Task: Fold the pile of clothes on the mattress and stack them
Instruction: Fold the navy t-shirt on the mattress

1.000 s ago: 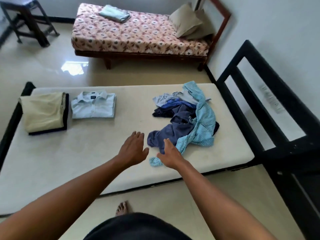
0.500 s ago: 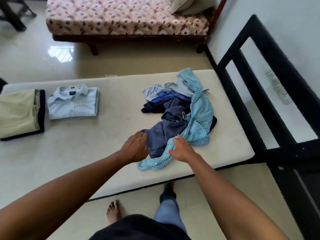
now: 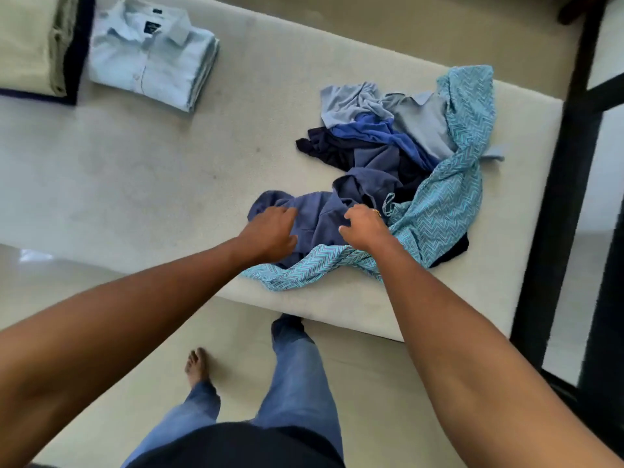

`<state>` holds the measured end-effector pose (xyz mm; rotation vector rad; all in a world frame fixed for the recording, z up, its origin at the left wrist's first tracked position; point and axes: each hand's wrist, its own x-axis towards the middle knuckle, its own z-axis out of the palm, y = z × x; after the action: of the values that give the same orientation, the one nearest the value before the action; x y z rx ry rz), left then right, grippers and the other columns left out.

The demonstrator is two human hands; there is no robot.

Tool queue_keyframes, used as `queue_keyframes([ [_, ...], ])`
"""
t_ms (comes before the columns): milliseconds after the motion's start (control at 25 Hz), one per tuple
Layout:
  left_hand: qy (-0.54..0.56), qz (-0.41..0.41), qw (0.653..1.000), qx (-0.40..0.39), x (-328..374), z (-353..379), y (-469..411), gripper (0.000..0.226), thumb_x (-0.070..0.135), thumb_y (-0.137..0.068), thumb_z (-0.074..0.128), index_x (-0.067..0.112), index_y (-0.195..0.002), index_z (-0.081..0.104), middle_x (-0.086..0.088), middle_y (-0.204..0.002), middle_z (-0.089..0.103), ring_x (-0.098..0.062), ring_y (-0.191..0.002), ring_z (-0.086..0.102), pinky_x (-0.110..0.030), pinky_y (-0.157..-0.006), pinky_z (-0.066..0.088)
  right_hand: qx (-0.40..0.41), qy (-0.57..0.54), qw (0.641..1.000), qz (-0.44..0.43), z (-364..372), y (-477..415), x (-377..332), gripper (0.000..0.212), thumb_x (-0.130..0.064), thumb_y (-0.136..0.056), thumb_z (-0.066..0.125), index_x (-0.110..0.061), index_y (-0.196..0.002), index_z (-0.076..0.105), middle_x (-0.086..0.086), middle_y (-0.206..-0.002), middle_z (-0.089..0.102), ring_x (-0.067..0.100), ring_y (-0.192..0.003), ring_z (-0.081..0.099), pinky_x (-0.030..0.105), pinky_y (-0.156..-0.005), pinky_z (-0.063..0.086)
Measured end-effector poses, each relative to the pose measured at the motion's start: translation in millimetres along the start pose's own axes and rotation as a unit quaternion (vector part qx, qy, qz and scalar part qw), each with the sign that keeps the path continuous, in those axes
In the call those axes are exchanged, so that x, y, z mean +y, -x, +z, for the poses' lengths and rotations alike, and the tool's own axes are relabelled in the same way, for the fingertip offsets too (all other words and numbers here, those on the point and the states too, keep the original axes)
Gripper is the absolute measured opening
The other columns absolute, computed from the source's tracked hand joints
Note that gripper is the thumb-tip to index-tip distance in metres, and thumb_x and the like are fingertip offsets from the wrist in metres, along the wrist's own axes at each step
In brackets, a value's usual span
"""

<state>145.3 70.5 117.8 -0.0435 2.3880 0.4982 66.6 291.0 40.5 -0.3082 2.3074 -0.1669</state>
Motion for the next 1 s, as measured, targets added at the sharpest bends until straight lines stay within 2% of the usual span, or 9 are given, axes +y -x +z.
queue_keyframes([
  [160, 0.026, -0.008, 1.000, -0.006, -4, 16, -28, 0.030, 0.024, -0.090, 0.051, 0.008, -0.115, 0.057, -0.014, -0.121, 0.063, -0.033, -0.104, 0.060, -0.052, -0.086, 0.053, -0.049, 0.076, 0.996, 0.004, 12, -42, 22, 0.036, -0.030, -0.097, 0.059, -0.017, -0.130, 0.067, 0.015, -0.156, 0.035, 0.044, -0.132, 0.050, 0.047, -0.110, 0.044],
  [280, 0.043, -0.025, 0.999, 0.011, -7, 18, -33, 0.037, 0.022, -0.094, 0.053, 0.008, -0.128, 0.056, -0.014, -0.128, 0.062, -0.033, -0.112, 0.059, -0.052, -0.090, 0.053, -0.110, 0.121, 0.986, 0.030, 32, -55, 38, 0.045, -0.031, -0.098, 0.059, -0.005, -0.135, 0.061, 0.017, -0.159, 0.032, 0.045, -0.127, 0.054, 0.046, -0.104, 0.047],
  [400, 0.048, -0.034, 0.998, 0.027, -15, 15, -28, 0.043, 0.023, -0.095, 0.053, 0.008, -0.135, 0.053, -0.014, -0.131, 0.061, -0.035, -0.115, 0.059, -0.050, -0.089, 0.052, -0.093, 0.056, 0.994, 0.034, 41, -49, 41, 0.024, -0.025, -0.092, 0.068, -0.002, -0.097, 0.068, 0.017, -0.104, 0.066, 0.043, -0.105, 0.065, 0.036, -0.079, 0.049],
  [440, 0.041, -0.034, 0.998, 0.031, -18, 14, -22, 0.042, 0.023, -0.095, 0.054, 0.008, -0.133, 0.053, -0.015, -0.131, 0.061, -0.036, -0.114, 0.059, -0.047, -0.088, 0.052, -0.070, 0.034, 0.996, 0.035, 37, -43, 37, 0.018, -0.022, -0.089, 0.070, -0.006, -0.079, 0.066, 0.013, -0.083, 0.065, 0.041, -0.094, 0.066, 0.034, -0.073, 0.048],
  [520, 0.030, -0.028, 0.999, 0.033, -24, 4, -10, 0.038, 0.023, -0.095, 0.054, 0.006, -0.129, 0.054, -0.016, -0.130, 0.061, -0.036, -0.112, 0.059, -0.042, -0.084, 0.048, 0.013, -0.024, 0.998, 0.049, 22, -24, 25, 0.018, -0.015, -0.081, 0.074, -0.006, -0.067, 0.069, 0.012, -0.070, 0.068, 0.036, -0.082, 0.068, 0.033, -0.070, 0.053],
  [640, 0.025, -0.001, 0.999, 0.033, -29, -17, 10, 0.045, 0.030, -0.090, 0.050, 0.008, -0.129, 0.054, -0.016, -0.131, 0.061, -0.036, -0.112, 0.059, -0.040, -0.083, 0.048, 0.119, -0.086, 0.989, 0.023, -18, 12, -2, 0.006, -0.009, -0.080, 0.076, -0.012, -0.077, 0.071, 0.012, -0.090, 0.076, 0.031, -0.092, 0.068, 0.035, -0.081, 0.053],
  [720, 0.023, 0.031, 0.999, 0.034, -29, -38, 26, 0.050, 0.035, -0.087, 0.049, 0.010, -0.131, 0.054, -0.015, -0.132, 0.062, -0.036, -0.111, 0.059, -0.043, -0.086, 0.051, 0.184, -0.130, 0.974, -0.016, -48, 42, -22, 0.013, -0.009, -0.083, 0.074, -0.013, -0.092, 0.067, 0.014, -0.100, 0.072, 0.032, -0.098, 0.065, 0.038, -0.085, 0.052],
  [880, 0.024, 0.108, 0.991, 0.068, -27, -82, 62, 0.048, 0.031, -0.096, 0.058, 0.014, -0.140, 0.052, -0.012, -0.135, 0.064, -0.034, -0.117, 0.060, -0.041, -0.091, 0.050, 0.339, -0.189, 0.917, -0.086, -111, 118, -73, 0.015, -0.002, -0.084, 0.064, -0.014, -0.093, 0.065, 0.004, -0.097, 0.067, 0.020, -0.088, 0.060, 0.035, -0.081, 0.050],
  [1000, 0.055, 0.193, 0.972, 0.125, -23, -122, 107, 0.041, 0.028, -0.097, 0.060, 0.017, -0.137, 0.059, -0.009, -0.131, 0.068, -0.032, -0.116, 0.064, -0.036, -0.092, 0.050, 0.479, -0.224, 0.844, -0.092, -148, 198, -126, 0.017, -0.002, -0.080, 0.059, -0.016, -0.086, 0.065, -0.003, -0.088, 0.067, 0.010, -0.081, 0.058, 0.023, -0.078, 0.048],
])
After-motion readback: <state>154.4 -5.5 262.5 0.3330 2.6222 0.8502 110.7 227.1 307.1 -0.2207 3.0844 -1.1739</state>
